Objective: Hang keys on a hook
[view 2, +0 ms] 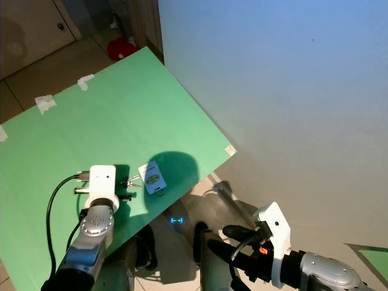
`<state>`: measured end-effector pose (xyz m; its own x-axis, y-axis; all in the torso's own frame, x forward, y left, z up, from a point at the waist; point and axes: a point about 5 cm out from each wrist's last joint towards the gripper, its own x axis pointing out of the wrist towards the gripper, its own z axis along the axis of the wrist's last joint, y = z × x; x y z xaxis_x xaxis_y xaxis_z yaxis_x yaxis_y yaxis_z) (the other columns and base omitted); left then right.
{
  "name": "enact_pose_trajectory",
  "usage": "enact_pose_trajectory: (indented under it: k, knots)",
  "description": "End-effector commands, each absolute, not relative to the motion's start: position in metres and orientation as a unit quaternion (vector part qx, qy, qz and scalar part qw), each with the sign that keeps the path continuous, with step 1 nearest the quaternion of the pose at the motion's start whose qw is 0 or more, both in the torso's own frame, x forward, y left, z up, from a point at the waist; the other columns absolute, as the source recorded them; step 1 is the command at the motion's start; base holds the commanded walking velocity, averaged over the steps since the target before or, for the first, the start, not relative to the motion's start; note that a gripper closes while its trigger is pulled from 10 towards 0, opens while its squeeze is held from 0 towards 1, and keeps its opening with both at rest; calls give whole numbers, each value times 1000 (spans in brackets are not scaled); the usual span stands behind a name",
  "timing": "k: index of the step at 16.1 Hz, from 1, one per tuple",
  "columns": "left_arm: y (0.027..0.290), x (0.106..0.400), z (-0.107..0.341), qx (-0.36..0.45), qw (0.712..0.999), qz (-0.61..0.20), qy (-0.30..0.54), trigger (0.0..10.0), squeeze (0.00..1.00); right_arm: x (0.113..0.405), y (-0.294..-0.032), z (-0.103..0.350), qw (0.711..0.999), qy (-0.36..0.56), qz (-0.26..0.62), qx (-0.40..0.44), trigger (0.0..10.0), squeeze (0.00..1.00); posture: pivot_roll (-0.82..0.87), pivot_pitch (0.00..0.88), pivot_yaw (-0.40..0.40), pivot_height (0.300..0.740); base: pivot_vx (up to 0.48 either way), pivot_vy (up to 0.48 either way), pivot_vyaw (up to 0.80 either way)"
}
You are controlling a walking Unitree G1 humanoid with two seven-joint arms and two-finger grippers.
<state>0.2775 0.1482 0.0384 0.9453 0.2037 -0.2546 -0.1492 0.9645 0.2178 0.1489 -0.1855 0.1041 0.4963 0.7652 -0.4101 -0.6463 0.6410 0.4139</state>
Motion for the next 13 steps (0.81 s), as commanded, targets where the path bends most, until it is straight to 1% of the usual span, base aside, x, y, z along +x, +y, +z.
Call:
enact_pose_trajectory:
  k: [1, 2, 5, 8, 9, 11, 13]
  knots:
    - [144, 272, 27, 94, 979, 74, 166, 10000, 1000, 144, -187, 105, 856, 296, 410, 106, 10000, 0, -366, 395, -42, 740, 0, 0, 0]
    - [136, 276, 26, 88, 979, 56, 173, 10000, 1000, 142, -186, 105, 854, 300, 412, 109, 10000, 0, -371, 392, -42, 740, 0, 0, 0]
    - [126, 277, 25, 93, 980, 40, 172, 10000, 1000, 142, -186, 103, 854, 303, 408, 109, 10000, 0, -373, 388, -39, 740, 0, 0, 0]
    - [114, 270, 20, 60, 980, 39, 184, 10000, 1000, 142, -185, 101, 853, 305, 408, 111, 10000, 0, -375, 385, -37, 740, 0, 0, 0]
    - [114, 267, 19, 61, 981, 48, 180, 10000, 1000, 142, -184, 101, 853, 305, 408, 111, 10000, 0, -379, 384, -39, 740, 0, 0, 0]
    - [117, 267, 25, 102, 984, 52, 136, 10000, 1000, 143, -185, 102, 857, 299, 406, 110, 10000, 0, -379, 383, -40, 740, 0, 0, 0]
    - [122, 262, 19, 103, 983, 64, 136, 10000, 1000, 143, -185, 103, 859, 292, 405, 110, 10000, 0, -380, 382, -42, 740, 0, 0, 0]
